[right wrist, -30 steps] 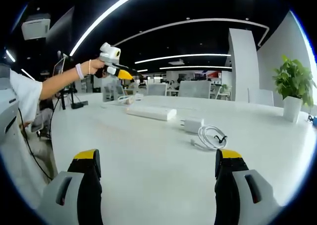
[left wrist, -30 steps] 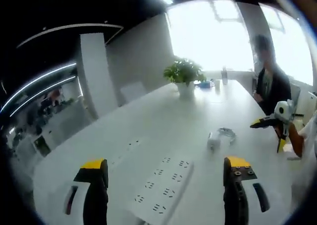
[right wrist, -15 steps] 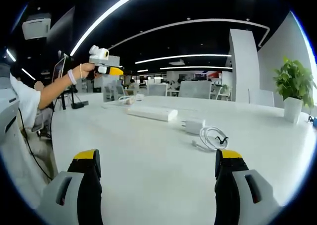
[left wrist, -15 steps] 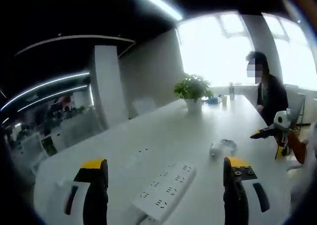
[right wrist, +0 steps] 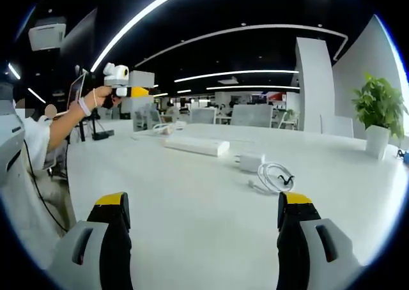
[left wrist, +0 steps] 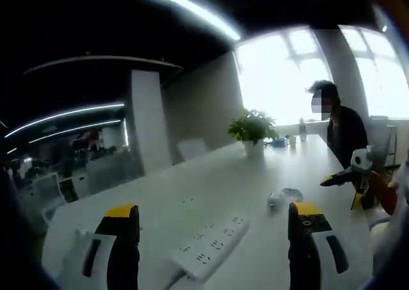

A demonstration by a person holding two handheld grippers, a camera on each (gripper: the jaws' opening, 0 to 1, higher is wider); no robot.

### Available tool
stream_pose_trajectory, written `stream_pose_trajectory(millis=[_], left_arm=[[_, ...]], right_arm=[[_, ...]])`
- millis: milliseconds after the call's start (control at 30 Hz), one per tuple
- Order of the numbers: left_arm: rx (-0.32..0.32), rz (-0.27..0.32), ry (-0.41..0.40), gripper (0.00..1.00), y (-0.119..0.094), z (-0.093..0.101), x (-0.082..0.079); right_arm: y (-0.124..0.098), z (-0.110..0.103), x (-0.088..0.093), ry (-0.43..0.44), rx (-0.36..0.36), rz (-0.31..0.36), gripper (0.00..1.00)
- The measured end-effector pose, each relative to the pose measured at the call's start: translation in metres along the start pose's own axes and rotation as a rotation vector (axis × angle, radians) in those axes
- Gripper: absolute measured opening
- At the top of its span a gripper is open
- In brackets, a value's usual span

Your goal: Straighten the power strip on the desk, plug the charger into it

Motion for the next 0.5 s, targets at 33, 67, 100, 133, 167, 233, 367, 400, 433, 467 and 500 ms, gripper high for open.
stream_pose_trajectory(millis=[33,67,100,133,167,233,367,400,433,467,500], left_arm=[[-0.004,0.008,-0.001,0.99,-0.002,0.001,0.001],[-0.009,0.015,-0.001,0.99,-0.004,0.003,0.002],[-0.012,0.021,0.003,0.99,-0.007,0.006,0.002],[-0.014,0.023,0.005,0.99,-0.008,0.007,0.003],[-0.018,0.030,0.009,0.99,-0.011,0.009,0.003],[-0.021,0.038,0.015,0.99,-0.014,0.013,0.004],[-0.028,0.042,0.027,0.99,-0.020,0.021,0.006],[-0.035,0.052,0.034,0.99,-0.022,0.023,0.006],[-0.038,0.060,0.037,0.99,-0.024,0.026,0.006],[-0.041,0.069,0.036,0.99,-0.028,0.028,0.007],[-0.044,0.074,0.034,0.99,-0.030,0.029,0.008]], right_arm=[[0.000,0.000,0.000,0.000,0.001,-0.001,0.95],[0.000,0.000,0.000,0.000,0.001,-0.001,0.95],[0.000,0.001,0.001,0.001,0.000,-0.001,0.95],[0.000,0.001,0.001,0.001,0.000,-0.001,0.95],[-0.001,0.002,0.001,0.002,0.000,-0.001,0.95],[-0.001,0.003,0.001,0.003,0.000,-0.001,0.95],[0.000,0.003,0.001,0.004,-0.003,0.000,0.95],[0.000,0.003,0.002,0.003,-0.004,0.000,0.95],[0.000,0.002,0.001,0.003,-0.005,0.001,0.95],[0.000,0.002,0.001,0.004,-0.006,0.002,0.95],[0.000,0.001,0.001,0.004,-0.007,0.003,0.95]])
Point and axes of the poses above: the point that each gripper's makers call its tool centre point, and the gripper's own axes: y roughly forward along the fingers, z roughly to its right, x roughly out of its underside, the point moved 10 cm from there along -y, roughly backward along the fingers, and after that the axes turned 4 degrees about -y, right-handed, at the moved point
